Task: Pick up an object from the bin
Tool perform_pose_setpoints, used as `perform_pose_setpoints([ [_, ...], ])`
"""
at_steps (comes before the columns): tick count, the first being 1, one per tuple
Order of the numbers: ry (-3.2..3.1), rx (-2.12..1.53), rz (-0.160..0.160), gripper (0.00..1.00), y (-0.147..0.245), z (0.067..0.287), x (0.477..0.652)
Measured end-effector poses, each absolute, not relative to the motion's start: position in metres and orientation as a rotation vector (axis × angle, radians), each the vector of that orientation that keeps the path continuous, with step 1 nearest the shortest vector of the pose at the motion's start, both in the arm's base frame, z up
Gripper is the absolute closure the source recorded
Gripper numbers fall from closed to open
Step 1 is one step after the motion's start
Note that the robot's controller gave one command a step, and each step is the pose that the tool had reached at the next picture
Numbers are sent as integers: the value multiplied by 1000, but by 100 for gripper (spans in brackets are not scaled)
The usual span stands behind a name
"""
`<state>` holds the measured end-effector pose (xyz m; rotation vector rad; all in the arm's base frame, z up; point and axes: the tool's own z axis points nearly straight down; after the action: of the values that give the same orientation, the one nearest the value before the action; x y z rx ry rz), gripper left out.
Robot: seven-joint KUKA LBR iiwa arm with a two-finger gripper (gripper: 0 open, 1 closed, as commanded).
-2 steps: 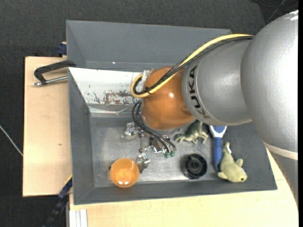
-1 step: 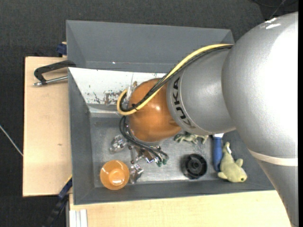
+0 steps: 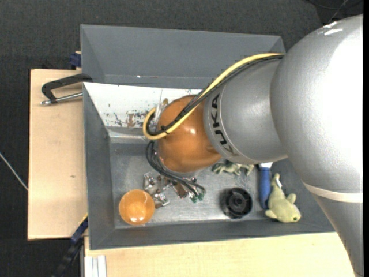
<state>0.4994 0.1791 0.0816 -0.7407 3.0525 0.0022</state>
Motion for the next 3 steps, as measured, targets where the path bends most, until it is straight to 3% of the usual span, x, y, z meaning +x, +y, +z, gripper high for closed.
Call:
perform_pose_setpoints([
  [1, 3053, -740, 2, 100, 179, 82, 499],
  [2, 2845, -1301, 0, 100, 185, 230, 518],
  [3, 2851, -1302, 3, 0, 185, 227, 517],
])
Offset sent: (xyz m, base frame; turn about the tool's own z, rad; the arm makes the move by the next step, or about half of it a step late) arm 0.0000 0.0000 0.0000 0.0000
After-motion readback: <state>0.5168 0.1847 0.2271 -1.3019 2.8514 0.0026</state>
